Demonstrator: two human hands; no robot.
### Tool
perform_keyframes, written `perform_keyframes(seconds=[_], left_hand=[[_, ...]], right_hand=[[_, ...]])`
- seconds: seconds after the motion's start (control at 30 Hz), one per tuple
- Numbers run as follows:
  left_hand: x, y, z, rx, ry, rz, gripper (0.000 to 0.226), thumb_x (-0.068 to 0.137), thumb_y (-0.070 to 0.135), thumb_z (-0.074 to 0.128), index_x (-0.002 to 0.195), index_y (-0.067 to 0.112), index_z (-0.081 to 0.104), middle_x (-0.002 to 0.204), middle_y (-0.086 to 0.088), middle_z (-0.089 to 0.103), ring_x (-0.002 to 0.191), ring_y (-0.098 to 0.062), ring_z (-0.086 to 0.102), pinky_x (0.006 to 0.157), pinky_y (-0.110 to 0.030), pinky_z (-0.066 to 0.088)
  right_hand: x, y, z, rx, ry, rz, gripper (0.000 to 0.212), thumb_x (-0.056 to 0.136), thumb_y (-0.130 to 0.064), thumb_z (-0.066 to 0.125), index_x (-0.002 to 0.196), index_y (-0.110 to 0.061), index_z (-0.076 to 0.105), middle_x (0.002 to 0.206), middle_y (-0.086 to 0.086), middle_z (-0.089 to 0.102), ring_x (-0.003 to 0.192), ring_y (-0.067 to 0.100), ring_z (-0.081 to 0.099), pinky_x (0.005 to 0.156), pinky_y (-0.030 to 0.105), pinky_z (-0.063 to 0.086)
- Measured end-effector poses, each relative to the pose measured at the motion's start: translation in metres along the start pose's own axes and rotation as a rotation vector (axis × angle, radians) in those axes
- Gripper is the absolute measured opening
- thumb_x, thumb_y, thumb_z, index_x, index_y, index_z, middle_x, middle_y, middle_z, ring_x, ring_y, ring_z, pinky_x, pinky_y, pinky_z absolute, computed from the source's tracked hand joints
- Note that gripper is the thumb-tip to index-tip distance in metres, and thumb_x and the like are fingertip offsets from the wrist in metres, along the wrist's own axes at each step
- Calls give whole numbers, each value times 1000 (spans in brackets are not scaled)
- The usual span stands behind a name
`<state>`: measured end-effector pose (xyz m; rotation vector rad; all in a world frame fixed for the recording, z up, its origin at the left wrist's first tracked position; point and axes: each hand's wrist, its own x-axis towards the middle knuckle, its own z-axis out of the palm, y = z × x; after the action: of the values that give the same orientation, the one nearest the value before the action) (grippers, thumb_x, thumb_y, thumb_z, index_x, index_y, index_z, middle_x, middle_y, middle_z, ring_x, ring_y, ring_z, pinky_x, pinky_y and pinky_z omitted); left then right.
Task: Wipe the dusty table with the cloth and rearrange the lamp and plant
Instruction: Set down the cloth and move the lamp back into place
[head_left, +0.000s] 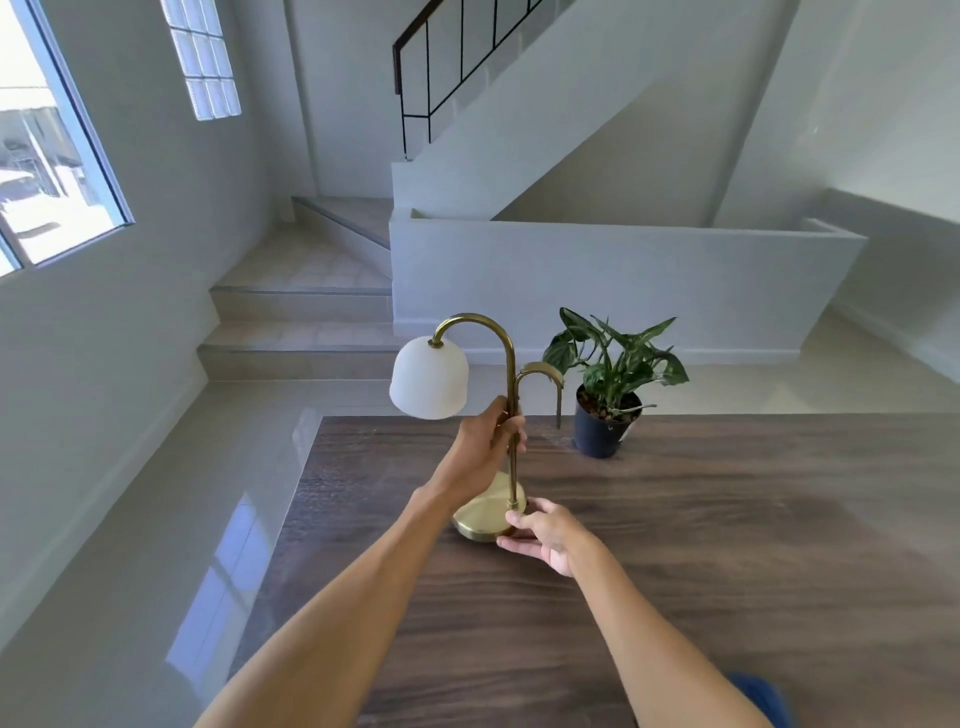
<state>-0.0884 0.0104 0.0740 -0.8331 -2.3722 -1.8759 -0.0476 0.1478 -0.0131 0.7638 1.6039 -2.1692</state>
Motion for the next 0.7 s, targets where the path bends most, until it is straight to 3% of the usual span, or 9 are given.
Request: perform_keyframes(seconds=[0.33,0.53,0.7], left_hand=[[-22,30,62,49,-50,-63,11,105,12,43,98,12,51,86,-16,61,80,-21,63,84,-40,58],[-31,36,89,75,-32,-107,13,105,16,44,96,22,52,86,-8,63,84,-27,66,87,-49,57],[-30,36,93,103,-4,-133,15,105,16,44,94,22,52,88,-13,64,89,-35,65,88,-53,55]], right_hand=[[-34,13,-65,-66,-32,30,42,90,9,65,130,1,53,121,24,61,107,37,65,67,37,63],[-42,19,-87,-102,-7,4,42,91,9,64,131,4,54,120,23,60,115,41,61,67,39,63],[-37,24,-87,-113,5,-35,43,90,9,66,131,6,56,117,22,62,100,33,66,63,36,63]])
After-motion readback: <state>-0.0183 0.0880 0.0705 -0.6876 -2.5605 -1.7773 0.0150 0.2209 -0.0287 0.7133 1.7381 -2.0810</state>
